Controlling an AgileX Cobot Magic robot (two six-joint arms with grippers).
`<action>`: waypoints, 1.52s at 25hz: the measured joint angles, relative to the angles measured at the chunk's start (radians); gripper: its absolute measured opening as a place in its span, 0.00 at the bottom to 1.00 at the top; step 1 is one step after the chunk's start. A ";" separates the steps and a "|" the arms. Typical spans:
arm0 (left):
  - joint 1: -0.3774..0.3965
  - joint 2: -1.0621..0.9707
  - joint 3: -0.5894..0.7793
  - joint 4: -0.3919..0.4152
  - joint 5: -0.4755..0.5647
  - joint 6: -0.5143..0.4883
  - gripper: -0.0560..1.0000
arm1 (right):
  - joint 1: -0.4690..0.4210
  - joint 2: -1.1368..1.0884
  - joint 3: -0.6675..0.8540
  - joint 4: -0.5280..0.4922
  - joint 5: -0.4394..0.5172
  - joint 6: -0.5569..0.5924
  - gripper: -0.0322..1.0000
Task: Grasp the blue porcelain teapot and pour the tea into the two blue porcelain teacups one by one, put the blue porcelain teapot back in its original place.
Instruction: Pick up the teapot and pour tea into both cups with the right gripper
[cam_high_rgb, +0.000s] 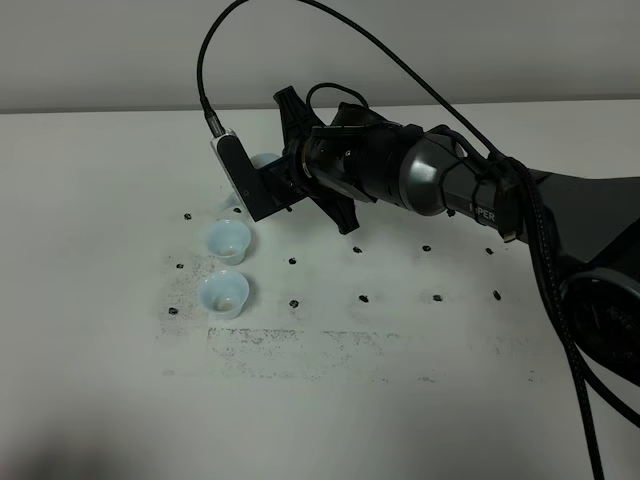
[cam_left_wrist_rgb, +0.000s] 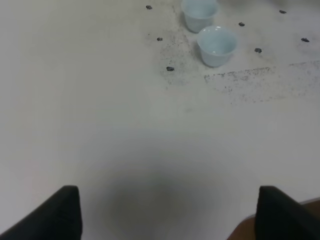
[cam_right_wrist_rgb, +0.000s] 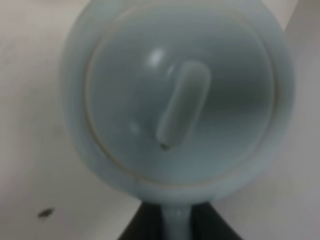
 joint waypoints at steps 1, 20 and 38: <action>0.000 0.000 0.000 0.000 0.000 0.000 0.69 | 0.002 0.000 0.000 -0.010 0.001 0.000 0.07; 0.000 0.000 0.000 -0.001 0.000 -0.001 0.69 | 0.012 0.001 0.027 -0.178 0.003 0.078 0.07; 0.000 0.000 0.000 -0.001 0.000 -0.001 0.69 | 0.055 0.001 0.027 -0.281 0.029 0.112 0.07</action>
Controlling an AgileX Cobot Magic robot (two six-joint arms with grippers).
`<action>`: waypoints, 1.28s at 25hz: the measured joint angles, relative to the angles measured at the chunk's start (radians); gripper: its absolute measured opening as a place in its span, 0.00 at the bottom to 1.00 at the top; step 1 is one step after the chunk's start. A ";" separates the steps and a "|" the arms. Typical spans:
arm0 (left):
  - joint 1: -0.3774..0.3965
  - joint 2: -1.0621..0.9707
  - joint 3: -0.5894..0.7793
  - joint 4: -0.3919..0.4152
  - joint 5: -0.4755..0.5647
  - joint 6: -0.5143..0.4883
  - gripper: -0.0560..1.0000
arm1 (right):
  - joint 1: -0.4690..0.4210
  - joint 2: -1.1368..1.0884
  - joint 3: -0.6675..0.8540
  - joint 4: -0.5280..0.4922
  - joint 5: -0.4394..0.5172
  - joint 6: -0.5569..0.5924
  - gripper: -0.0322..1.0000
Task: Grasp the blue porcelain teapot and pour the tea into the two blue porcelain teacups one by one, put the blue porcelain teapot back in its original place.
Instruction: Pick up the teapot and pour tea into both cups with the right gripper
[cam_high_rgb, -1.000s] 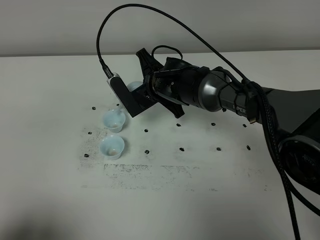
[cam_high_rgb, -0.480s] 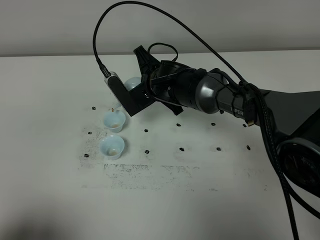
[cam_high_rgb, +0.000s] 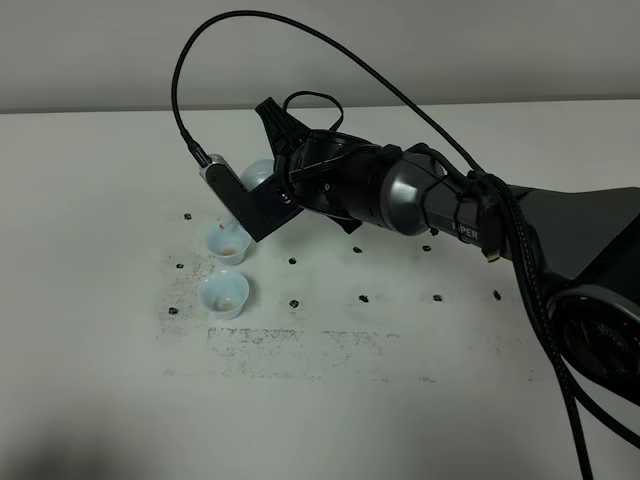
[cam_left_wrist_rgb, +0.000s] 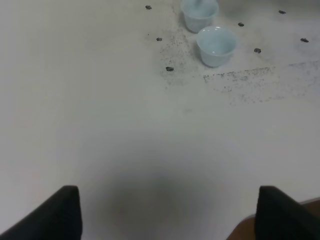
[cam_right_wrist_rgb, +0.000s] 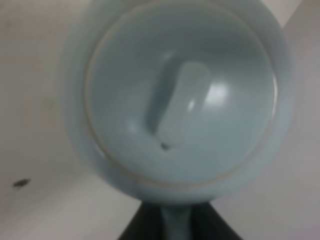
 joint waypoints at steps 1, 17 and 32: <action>0.000 0.000 0.000 0.000 0.000 0.000 0.69 | 0.003 0.000 0.000 -0.007 0.002 0.000 0.07; 0.000 0.000 0.000 0.000 0.000 0.000 0.69 | 0.003 0.000 0.000 -0.123 0.014 0.000 0.07; 0.000 0.000 0.000 0.000 0.000 0.001 0.69 | 0.003 0.000 0.000 -0.213 -0.008 0.000 0.07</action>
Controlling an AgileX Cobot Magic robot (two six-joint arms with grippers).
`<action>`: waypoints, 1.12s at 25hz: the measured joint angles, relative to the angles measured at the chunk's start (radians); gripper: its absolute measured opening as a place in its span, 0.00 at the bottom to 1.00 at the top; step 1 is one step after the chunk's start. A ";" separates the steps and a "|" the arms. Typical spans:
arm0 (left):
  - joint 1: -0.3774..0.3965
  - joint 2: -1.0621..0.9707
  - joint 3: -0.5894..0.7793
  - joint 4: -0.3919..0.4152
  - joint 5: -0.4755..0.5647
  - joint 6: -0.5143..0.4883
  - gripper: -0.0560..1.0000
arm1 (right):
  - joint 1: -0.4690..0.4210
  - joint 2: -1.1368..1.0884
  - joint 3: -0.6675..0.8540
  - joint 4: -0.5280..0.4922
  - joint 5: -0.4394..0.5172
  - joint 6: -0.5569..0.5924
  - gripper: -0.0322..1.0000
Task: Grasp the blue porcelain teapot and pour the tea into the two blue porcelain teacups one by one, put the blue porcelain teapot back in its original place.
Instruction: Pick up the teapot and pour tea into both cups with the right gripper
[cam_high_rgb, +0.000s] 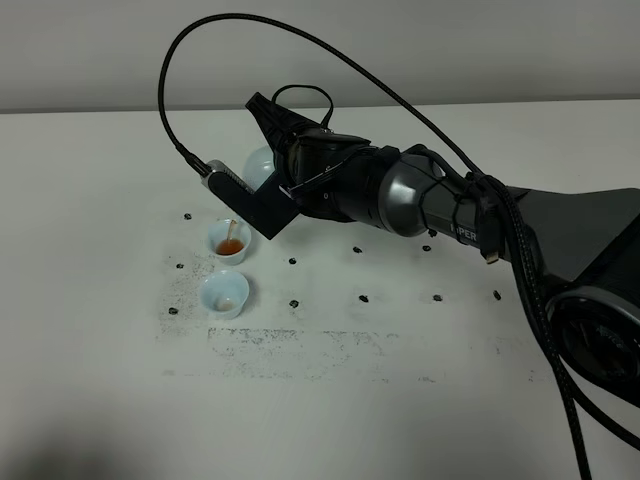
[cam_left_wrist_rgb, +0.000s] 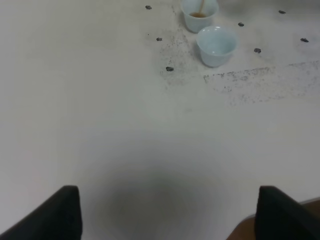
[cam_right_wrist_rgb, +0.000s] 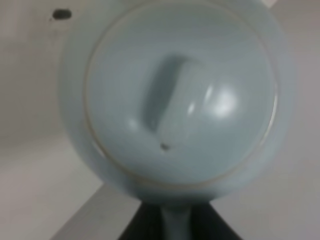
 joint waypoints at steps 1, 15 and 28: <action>0.000 0.000 0.000 0.000 0.000 0.000 0.69 | 0.000 0.000 0.000 -0.007 0.000 0.000 0.07; 0.000 0.000 0.000 0.000 0.000 0.000 0.69 | 0.001 0.000 0.000 -0.070 -0.029 0.000 0.07; 0.000 0.000 0.000 0.000 0.000 -0.001 0.69 | 0.001 0.000 0.000 -0.144 -0.033 0.000 0.07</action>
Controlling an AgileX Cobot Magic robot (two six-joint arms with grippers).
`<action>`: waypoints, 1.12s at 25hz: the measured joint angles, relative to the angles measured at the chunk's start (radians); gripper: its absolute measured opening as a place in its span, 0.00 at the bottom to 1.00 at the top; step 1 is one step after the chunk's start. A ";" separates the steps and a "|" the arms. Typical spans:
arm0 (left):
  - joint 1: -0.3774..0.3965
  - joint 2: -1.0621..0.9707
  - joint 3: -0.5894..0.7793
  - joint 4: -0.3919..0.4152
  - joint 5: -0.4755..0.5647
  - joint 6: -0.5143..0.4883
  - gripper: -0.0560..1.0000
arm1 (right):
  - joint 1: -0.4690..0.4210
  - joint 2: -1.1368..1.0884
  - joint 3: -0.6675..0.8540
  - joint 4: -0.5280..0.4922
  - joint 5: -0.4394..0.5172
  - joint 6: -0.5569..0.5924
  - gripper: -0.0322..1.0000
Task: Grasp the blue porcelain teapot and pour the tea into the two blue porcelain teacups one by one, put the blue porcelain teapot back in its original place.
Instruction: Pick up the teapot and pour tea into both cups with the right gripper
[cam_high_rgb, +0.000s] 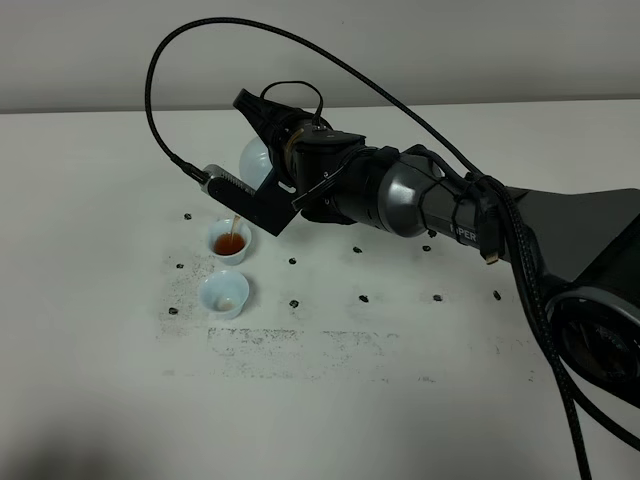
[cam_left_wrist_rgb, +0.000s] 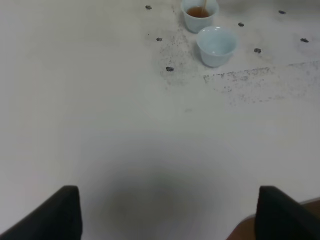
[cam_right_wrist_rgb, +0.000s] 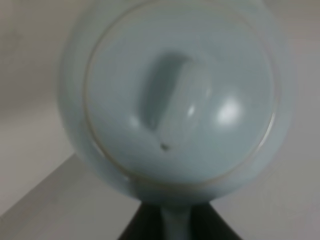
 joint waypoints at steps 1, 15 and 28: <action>0.000 0.000 0.000 0.000 0.000 0.000 0.69 | 0.000 0.000 0.000 0.000 0.000 0.000 0.07; 0.000 0.000 0.000 0.000 0.000 0.000 0.69 | 0.009 0.000 0.000 -0.006 -0.001 0.000 0.07; 0.000 0.000 0.000 0.000 0.000 0.000 0.69 | 0.009 0.000 0.000 -0.006 0.003 0.004 0.07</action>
